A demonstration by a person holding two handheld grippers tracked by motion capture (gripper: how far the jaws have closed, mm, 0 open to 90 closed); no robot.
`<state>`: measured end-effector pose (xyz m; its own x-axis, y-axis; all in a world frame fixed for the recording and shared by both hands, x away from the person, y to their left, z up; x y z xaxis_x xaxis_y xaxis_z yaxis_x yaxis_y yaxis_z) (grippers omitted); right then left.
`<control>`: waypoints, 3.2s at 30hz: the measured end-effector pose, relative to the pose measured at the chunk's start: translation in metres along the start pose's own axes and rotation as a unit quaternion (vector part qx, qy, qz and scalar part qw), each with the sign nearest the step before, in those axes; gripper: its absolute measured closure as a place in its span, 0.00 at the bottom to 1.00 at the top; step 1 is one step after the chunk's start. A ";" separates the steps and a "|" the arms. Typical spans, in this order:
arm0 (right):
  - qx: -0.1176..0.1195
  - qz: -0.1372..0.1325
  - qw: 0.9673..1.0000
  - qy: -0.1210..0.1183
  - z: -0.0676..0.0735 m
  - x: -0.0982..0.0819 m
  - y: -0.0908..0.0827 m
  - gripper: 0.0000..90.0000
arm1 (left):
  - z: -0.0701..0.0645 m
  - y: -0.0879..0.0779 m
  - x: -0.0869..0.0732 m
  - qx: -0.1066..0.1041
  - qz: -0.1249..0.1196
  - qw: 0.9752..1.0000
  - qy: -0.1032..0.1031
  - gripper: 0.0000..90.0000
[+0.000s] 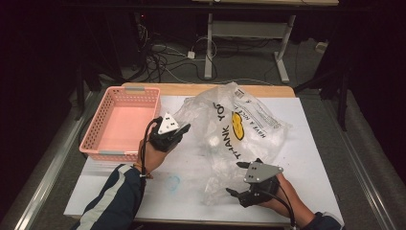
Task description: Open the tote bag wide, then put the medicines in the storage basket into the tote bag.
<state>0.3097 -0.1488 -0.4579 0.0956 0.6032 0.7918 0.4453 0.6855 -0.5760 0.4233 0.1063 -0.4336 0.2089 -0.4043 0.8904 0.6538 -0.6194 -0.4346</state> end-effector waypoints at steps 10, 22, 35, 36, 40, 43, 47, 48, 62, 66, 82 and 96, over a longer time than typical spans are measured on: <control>-0.003 0.064 0.998 -0.015 0.002 -0.017 0.030 0.54 | -0.002 0.006 -0.003 -0.005 0.011 1.000 0.004 0.96; -0.028 0.009 1.000 0.011 -0.014 -0.002 0.011 0.99 | 0.004 -0.002 0.002 0.010 -0.003 1.000 -0.001 0.97; -0.103 -0.104 0.989 0.013 -0.040 0.038 -0.044 1.00 | 0.014 -0.026 0.019 0.029 -0.041 0.999 -0.004 0.97; -0.108 -0.111 0.988 0.011 -0.043 0.041 -0.048 1.00 | 0.014 -0.028 0.020 0.031 -0.045 0.999 -0.004 0.97; -0.129 -0.134 0.982 0.011 -0.054 0.054 -0.061 1.00 | 0.020 -0.036 0.028 0.038 -0.058 0.998 -0.005 0.97; -0.147 -0.148 0.978 0.016 -0.063 0.060 -0.069 1.00 | 0.023 -0.040 0.031 0.043 -0.065 0.997 -0.004 0.97; -0.162 -0.165 0.973 0.024 -0.075 0.064 -0.078 1.00 | 0.026 -0.043 0.034 0.044 -0.070 0.997 -0.004 0.97; -0.165 -0.168 0.972 0.030 -0.077 0.064 -0.079 1.00 | 0.026 -0.042 0.034 0.043 -0.068 0.997 -0.003 0.97; -0.186 -0.180 0.964 0.063 -0.101 0.062 -0.072 1.00 | 0.023 -0.029 0.037 0.037 -0.069 0.997 0.007 0.97; -0.192 -0.185 0.961 0.073 -0.110 0.063 -0.069 1.00 | 0.026 -0.031 0.036 0.038 -0.073 0.997 0.003 0.97; -0.189 -0.218 0.956 0.056 -0.103 0.093 -0.073 1.00 | 0.041 -0.087 0.042 0.070 -0.109 0.992 0.013 0.97; -0.203 -0.251 0.945 0.051 -0.114 0.126 -0.089 1.00 | 0.032 -0.093 0.090 0.066 -0.153 0.985 0.035 0.97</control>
<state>0.3832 -0.1806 -0.2835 -0.1421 0.1858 0.9723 0.7600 0.6498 -0.0131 0.4050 0.1491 -0.3083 -0.0602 -0.2594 0.9639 0.7682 -0.6286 -0.1212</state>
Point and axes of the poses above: each handheld gripper's, and its own axes: y roughly forward along the jaws, x roughly out of its top, z roughly to its left, the point moved 4 cm from there along y, roughly forward along the jaws, and after that the axes turned 4 degrees about -z, right-handed, at the moved point
